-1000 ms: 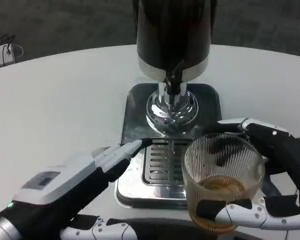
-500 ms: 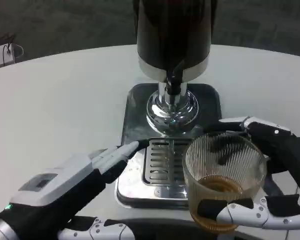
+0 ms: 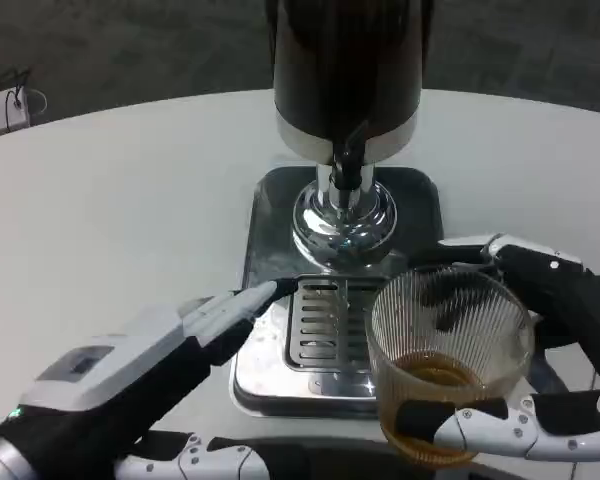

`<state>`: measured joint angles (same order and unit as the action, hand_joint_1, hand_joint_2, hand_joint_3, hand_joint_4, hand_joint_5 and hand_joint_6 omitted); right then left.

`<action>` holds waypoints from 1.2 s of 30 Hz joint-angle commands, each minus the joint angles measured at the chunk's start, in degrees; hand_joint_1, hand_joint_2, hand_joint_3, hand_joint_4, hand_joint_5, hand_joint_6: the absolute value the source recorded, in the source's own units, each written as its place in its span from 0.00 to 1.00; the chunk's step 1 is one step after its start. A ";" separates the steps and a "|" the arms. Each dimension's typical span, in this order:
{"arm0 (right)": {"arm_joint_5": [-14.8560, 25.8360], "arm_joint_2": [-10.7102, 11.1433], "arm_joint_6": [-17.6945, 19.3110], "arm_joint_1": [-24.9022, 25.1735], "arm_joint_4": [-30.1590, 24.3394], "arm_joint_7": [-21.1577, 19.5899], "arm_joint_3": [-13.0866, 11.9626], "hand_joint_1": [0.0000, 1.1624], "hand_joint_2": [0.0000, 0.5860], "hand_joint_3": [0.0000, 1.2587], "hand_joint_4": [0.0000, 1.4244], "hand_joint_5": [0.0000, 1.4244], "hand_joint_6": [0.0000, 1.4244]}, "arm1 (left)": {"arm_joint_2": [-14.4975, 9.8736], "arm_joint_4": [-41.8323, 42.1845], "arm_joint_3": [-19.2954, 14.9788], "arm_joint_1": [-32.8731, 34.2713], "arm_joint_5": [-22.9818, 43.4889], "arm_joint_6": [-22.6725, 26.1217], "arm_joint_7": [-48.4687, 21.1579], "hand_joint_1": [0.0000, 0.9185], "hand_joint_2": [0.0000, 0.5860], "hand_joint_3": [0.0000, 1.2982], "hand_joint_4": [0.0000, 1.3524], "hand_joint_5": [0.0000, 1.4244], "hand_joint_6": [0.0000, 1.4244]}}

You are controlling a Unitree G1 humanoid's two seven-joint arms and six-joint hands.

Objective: Grasp the cup under the faucet to collect the drink, then remove the cup.

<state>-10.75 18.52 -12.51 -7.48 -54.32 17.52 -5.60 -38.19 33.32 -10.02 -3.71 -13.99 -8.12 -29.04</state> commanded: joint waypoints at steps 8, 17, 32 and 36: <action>1.08 -0.40 0.76 -0.52 -2.51 -0.46 -0.64 0.85 0.39 0.78 0.85 0.99 1.00 | -0.80 1.40 -0.92 -1.09 0.83 0.65 -0.93 0.00 0.06 0.00 0.00 0.00 0.00; 1.41 -0.41 0.83 -1.29 -3.32 -0.41 -1.06 0.85 0.39 0.78 0.85 0.99 1.00 | -0.71 2.33 -1.49 -1.92 0.96 0.52 -1.03 0.00 0.06 0.00 0.00 0.00 0.00; 1.53 -0.66 1.06 -3.48 -5.11 -0.78 -1.35 0.84 0.38 0.78 0.85 0.99 1.00 | -0.78 2.94 -1.64 -2.80 1.64 0.56 -1.24 0.00 0.06 0.00 0.00 0.00 0.00; 1.57 -0.72 1.00 -3.65 -5.23 -0.81 -1.36 0.84 0.38 0.79 0.86 0.99 1.00 | -0.77 3.10 -1.71 -2.99 1.65 0.61 -1.24 0.00 0.06 0.00 0.00 0.00 0.00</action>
<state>-9.86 18.39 -12.51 -11.01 -57.92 17.49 -6.50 -38.27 35.47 -11.21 -6.03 -12.55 -7.89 -29.52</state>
